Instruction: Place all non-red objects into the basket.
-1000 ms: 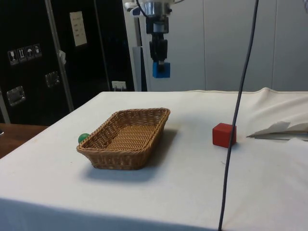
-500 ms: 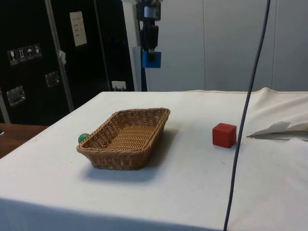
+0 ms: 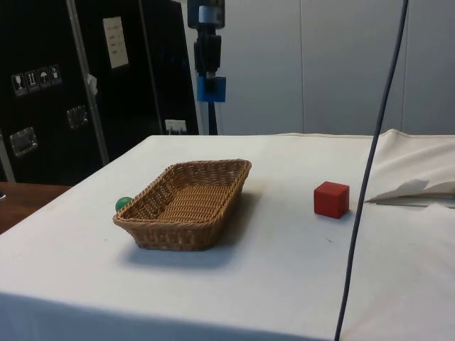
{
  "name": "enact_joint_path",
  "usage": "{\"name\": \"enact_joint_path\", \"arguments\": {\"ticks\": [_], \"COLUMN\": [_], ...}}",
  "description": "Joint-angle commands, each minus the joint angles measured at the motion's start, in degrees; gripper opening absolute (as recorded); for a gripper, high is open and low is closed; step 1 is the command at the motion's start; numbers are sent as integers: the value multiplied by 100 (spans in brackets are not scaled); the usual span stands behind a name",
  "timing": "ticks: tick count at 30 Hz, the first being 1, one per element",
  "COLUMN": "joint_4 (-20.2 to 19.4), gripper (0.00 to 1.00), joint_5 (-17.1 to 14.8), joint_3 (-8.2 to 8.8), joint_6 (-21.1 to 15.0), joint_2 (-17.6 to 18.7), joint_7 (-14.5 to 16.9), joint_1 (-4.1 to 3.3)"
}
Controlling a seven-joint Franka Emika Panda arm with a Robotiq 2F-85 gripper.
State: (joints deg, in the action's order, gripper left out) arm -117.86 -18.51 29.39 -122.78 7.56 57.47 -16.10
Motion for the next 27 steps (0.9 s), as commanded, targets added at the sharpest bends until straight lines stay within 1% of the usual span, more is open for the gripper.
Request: {"name": "enact_joint_path", "arguments": {"ticks": [1, 4, 5, 6, 7, 8, 9, 13, 14, 15, 16, 18, 22, 23, 24, 25, 27], "joint_4": [-23, -29, -29, -29, 0, -29, -29, -29, -29, -23, -29, -23, -23, -23, -29, -23, -17], "gripper": [0, 0, 0, 0, 0, 0, 0, 0, 0, 0, 0, 0, 0, 0, 0, 0, 0], "joint_5": [97, 92, 86, 86, 0, 80, 74, 57, 52, 0, 52, 40, 29, 29, 0, 29, 23], "joint_3": [-34, -143, -206, -206, -212, -229, -281, -378, -424, -435, -441, -487, -590, -590, -607, -636, -670], "joint_6": [-74, -69, -57, -57, -6, -52, -40, -29, -23, 6, -17, -11, -6, -6, 6, 0, 0], "joint_2": [-17, -23, -23, -23, 0, -17, -11, 6, 11, 6, 17, 29, 52, 52, 34, 63, 80], "joint_7": [-138, -235, -292, -292, -201, -327, -390, -527, -596, -527, -625, -699, -882, -882, -825, -951, -1026], "joint_1": [-52, -57, -57, -57, -17, -57, -57, -63, -57, -34, -57, -63, -63, -63, -40, -63, -63]}}
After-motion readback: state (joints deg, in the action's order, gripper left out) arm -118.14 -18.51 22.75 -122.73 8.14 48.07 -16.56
